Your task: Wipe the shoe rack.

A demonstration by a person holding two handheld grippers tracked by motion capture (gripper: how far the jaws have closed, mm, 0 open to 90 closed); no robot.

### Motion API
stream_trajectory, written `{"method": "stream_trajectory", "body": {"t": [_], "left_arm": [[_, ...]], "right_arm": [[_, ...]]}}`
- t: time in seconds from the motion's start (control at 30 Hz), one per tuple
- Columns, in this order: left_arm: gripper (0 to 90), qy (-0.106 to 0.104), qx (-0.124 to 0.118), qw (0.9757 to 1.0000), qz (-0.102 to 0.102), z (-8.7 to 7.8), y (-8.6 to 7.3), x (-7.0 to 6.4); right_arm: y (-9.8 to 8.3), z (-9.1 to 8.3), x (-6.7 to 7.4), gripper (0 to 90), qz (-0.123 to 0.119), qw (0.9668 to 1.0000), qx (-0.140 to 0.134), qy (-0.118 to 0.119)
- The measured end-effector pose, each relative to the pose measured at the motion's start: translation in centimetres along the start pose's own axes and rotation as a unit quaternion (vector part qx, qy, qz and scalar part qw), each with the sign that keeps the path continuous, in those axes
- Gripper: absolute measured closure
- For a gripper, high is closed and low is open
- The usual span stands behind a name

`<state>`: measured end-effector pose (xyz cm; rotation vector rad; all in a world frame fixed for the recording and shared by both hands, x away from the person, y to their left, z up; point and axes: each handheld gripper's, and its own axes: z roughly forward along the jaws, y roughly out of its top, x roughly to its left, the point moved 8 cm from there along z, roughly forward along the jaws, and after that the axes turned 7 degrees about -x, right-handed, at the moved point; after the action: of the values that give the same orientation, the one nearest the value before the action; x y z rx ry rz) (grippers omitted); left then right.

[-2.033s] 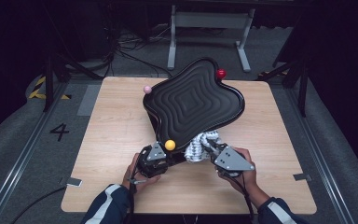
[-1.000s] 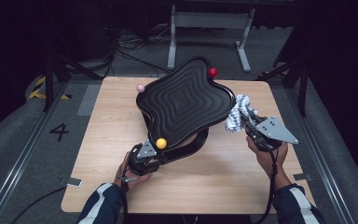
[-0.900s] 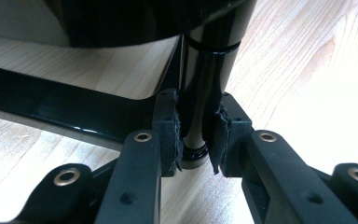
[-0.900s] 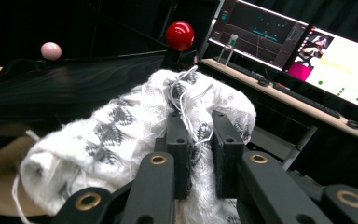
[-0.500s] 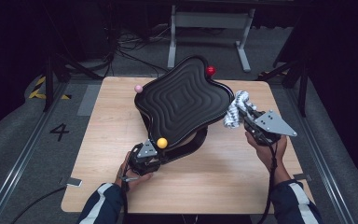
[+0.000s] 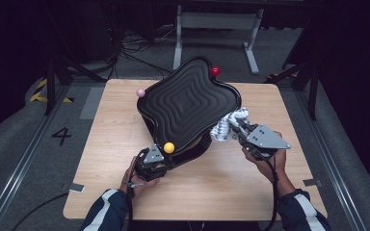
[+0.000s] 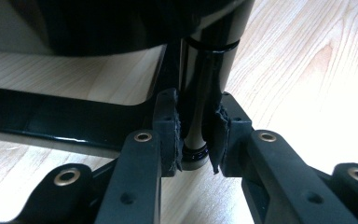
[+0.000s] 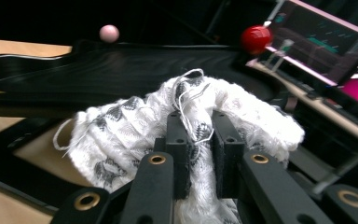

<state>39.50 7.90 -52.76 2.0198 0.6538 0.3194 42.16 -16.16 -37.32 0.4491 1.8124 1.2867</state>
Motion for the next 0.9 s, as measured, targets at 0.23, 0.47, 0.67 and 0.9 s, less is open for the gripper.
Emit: {"method": "stream_trajectory", "body": {"t": [0.23, 0.47, 0.67, 0.9], "left_arm": [[73.9, -0.001, 0.000, 1.0000, -0.002, 0.2, 0.1, -0.2], [73.9, 0.002, 0.000, 1.0000, -0.005, 0.3, 0.1, -0.3], [73.9, 0.006, 0.004, 1.0000, -0.001, 0.3, 0.2, -0.2], [73.9, 0.005, 0.004, 1.0000, -0.002, 0.3, 0.2, -0.3]], "right_arm": [[-0.4, 1.9, 4.5, 80.1, -0.014, 0.9987, 0.010, 0.048], [-0.4, 3.0, 8.7, 80.1, -0.031, 0.9949, 0.015, 0.095], [0.0, 3.3, 12.2, 80.1, -0.050, 0.9901, 0.010, 0.131], [0.2, 3.7, 14.2, 80.2, -0.070, 0.9862, 0.008, 0.150]]}}
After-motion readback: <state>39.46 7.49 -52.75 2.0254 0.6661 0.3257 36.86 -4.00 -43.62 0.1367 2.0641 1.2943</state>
